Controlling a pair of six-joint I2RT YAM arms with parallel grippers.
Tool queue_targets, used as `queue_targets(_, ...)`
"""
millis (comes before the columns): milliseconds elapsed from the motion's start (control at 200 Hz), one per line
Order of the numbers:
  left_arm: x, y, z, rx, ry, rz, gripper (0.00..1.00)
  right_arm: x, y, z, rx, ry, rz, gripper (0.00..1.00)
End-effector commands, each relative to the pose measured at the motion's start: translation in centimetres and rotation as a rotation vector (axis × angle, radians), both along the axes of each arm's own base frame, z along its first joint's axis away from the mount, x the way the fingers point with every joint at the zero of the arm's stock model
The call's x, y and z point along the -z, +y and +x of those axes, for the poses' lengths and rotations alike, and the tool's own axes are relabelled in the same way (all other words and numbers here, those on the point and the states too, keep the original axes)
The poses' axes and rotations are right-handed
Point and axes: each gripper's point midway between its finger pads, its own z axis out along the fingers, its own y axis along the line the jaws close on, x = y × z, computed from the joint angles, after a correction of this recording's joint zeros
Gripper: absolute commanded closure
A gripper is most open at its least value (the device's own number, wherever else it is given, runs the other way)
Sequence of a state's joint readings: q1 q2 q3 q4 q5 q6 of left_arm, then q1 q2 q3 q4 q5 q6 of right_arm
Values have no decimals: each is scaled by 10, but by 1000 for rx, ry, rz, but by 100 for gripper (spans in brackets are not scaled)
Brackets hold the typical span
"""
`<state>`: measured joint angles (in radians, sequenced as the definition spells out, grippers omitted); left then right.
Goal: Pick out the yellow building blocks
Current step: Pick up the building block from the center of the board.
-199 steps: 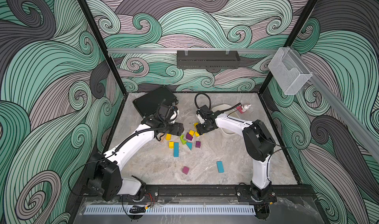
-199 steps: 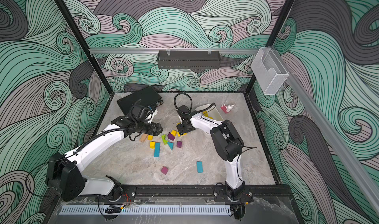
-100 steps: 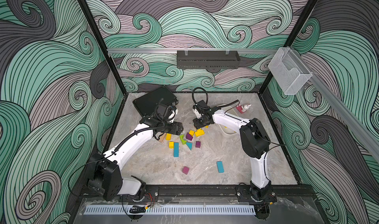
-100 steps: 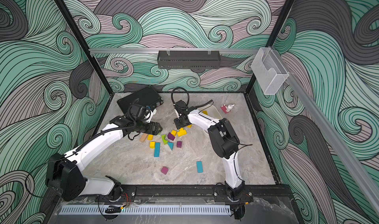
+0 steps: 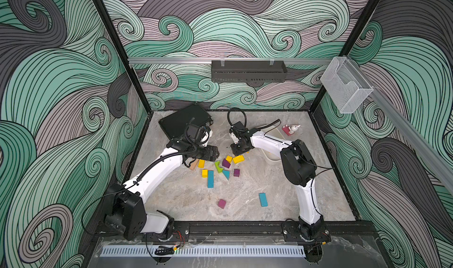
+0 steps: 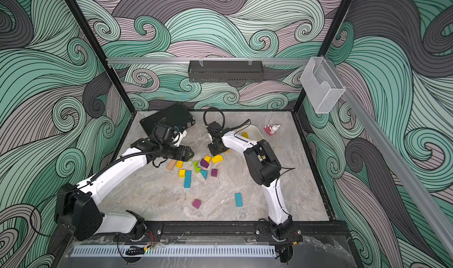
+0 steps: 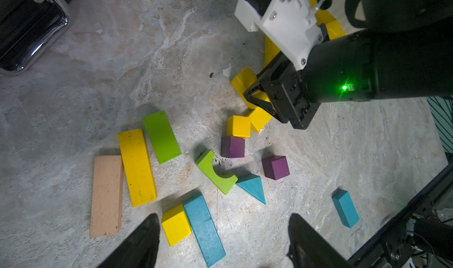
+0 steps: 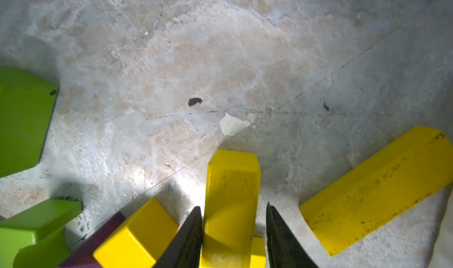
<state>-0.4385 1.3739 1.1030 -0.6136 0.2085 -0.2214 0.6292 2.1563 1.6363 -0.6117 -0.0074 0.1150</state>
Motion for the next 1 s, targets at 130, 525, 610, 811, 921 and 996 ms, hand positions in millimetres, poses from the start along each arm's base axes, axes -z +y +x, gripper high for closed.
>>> queue_targets(130,-10,-1,5,-12,-9,-24,19,0,2,-1,-6,13,-8,60)
queue_targets(525,-9,1,5,-17,-6,-22,19,9,4,-3,-13,35,-9,62)
queue_targets(610,-10,1,6,-20,-10,-21,19,7,4,-2,-15,31,-10,65)
queue_targets(811,-10,1,6,-21,-10,-26,18,-12,0,-1,-20,-12,-13,71)
queue_targets(921,-12,2,6,-22,-13,-28,19,-26,-2,-1,-23,-37,-3,73)
queue_targets(996,-12,2,7,-24,-15,-28,19,-35,-2,-2,-24,-50,7,74)
